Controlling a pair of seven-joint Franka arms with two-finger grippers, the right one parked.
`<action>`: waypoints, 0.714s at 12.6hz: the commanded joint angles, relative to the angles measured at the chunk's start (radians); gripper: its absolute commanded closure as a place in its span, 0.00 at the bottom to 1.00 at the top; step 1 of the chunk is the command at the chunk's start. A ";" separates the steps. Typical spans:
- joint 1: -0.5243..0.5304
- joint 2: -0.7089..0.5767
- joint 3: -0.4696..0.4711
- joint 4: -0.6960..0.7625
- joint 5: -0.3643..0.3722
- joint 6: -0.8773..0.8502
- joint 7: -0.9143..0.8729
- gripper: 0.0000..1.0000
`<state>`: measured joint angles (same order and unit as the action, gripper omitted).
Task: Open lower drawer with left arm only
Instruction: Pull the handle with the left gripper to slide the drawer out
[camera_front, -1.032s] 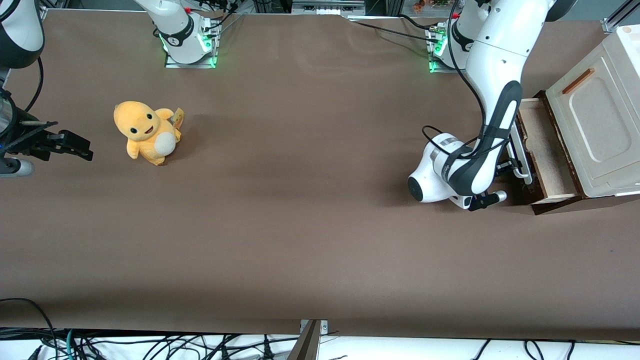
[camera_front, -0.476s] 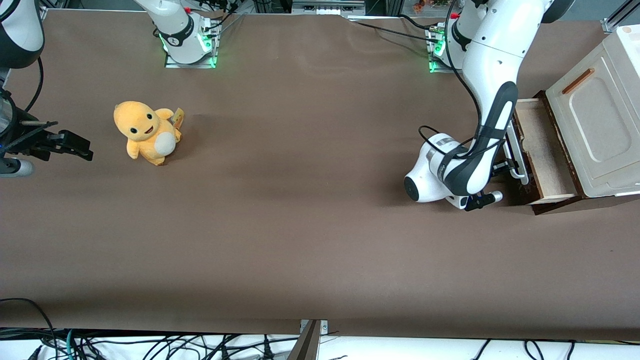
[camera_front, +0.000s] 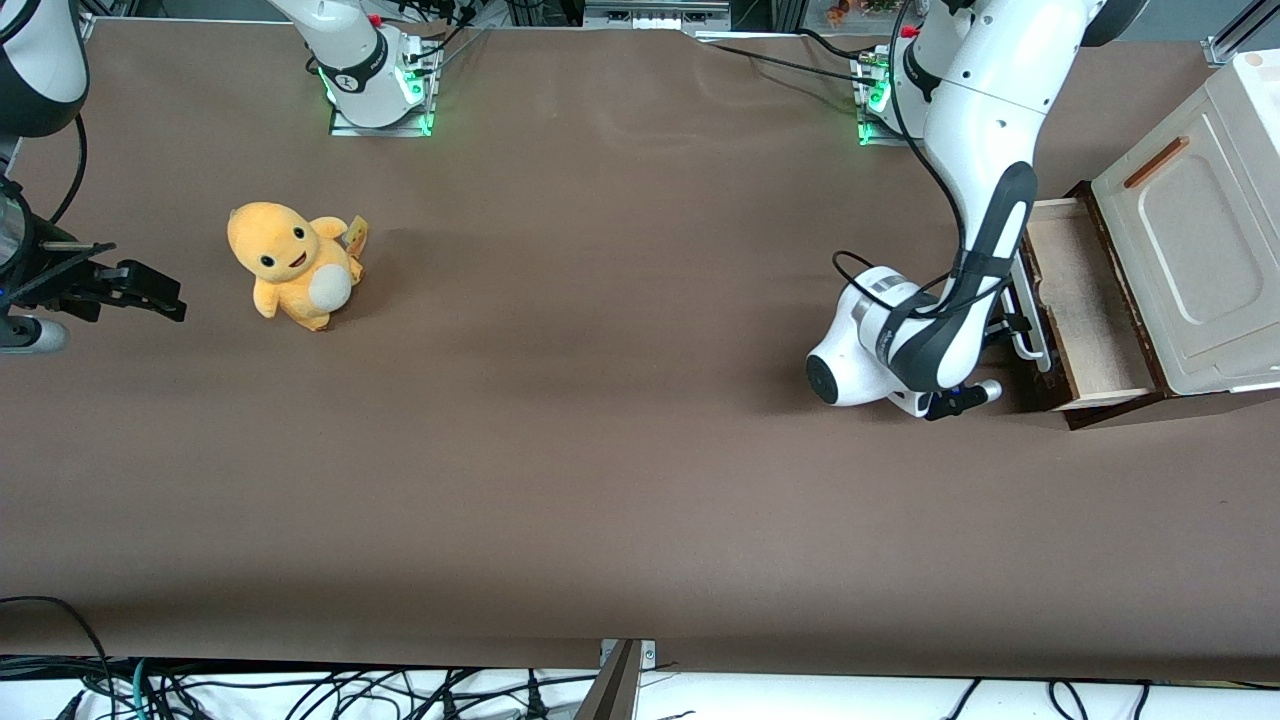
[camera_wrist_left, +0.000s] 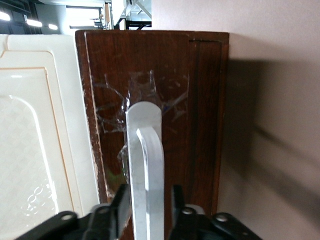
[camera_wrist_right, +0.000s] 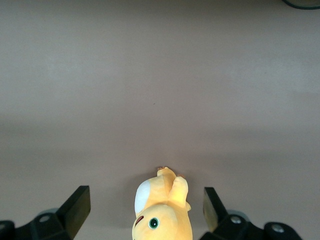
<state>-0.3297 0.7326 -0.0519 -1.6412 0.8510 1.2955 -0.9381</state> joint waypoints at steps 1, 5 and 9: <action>-0.012 0.042 0.007 0.052 -0.023 -0.027 0.010 0.33; -0.006 0.040 0.007 0.160 -0.136 -0.028 0.076 0.34; -0.009 0.039 0.007 0.239 -0.220 -0.039 0.134 0.02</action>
<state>-0.3324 0.7575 -0.0508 -1.4493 0.6731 1.2797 -0.8367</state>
